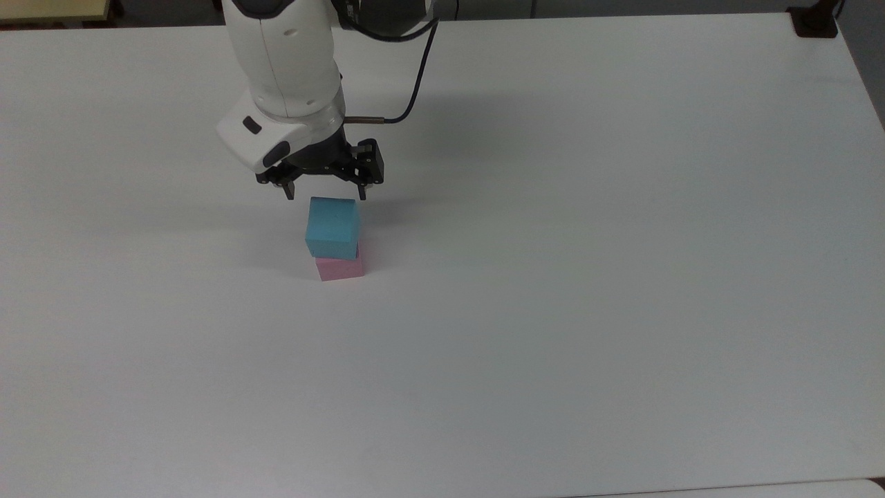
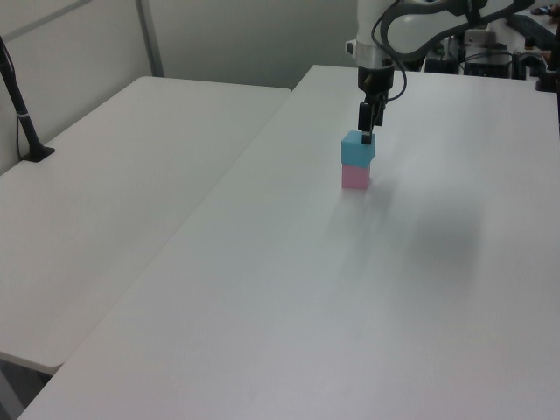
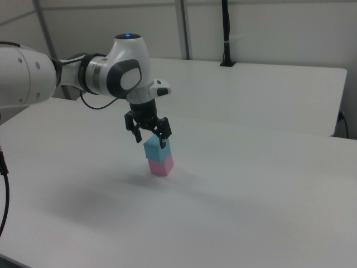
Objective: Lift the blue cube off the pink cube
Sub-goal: 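Close the gripper on the blue cube, then lift the blue cube off the pink cube and carry it aside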
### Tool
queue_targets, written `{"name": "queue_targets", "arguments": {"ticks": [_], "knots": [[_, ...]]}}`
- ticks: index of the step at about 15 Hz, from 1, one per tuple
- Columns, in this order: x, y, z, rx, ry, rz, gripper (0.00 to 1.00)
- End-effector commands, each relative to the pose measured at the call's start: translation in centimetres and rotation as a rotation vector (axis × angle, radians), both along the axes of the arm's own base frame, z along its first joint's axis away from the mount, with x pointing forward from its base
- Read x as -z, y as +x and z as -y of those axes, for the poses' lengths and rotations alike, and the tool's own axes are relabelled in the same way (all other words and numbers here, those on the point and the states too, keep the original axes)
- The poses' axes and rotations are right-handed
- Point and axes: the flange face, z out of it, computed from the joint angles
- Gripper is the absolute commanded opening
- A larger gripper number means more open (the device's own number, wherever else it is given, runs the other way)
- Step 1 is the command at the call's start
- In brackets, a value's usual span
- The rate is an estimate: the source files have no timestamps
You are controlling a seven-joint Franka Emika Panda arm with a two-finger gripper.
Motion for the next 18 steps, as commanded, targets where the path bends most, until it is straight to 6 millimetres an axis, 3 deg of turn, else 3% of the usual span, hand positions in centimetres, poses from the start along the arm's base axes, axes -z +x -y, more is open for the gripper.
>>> {"name": "queue_targets", "arguments": {"ticks": [1,5,6,9,13,16,18], "knots": [[0.8,0.9,-0.8,0.042,0.017,0.048,1.00],[2.3,1.4,-1.2,0.049,0.018,0.049,1.00],[2.4,1.4,-2.0,0.036,0.022,0.047,0.93],[2.0,1.2,-2.0,0.062,0.029,0.041,0.54],[-0.8,0.1,-1.3,0.086,0.027,0.026,0.52],[-4.3,-1.7,1.0,0.087,0.024,0.005,0.52],[-5.5,-2.4,3.8,0.114,0.020,0.000,0.52]]}}
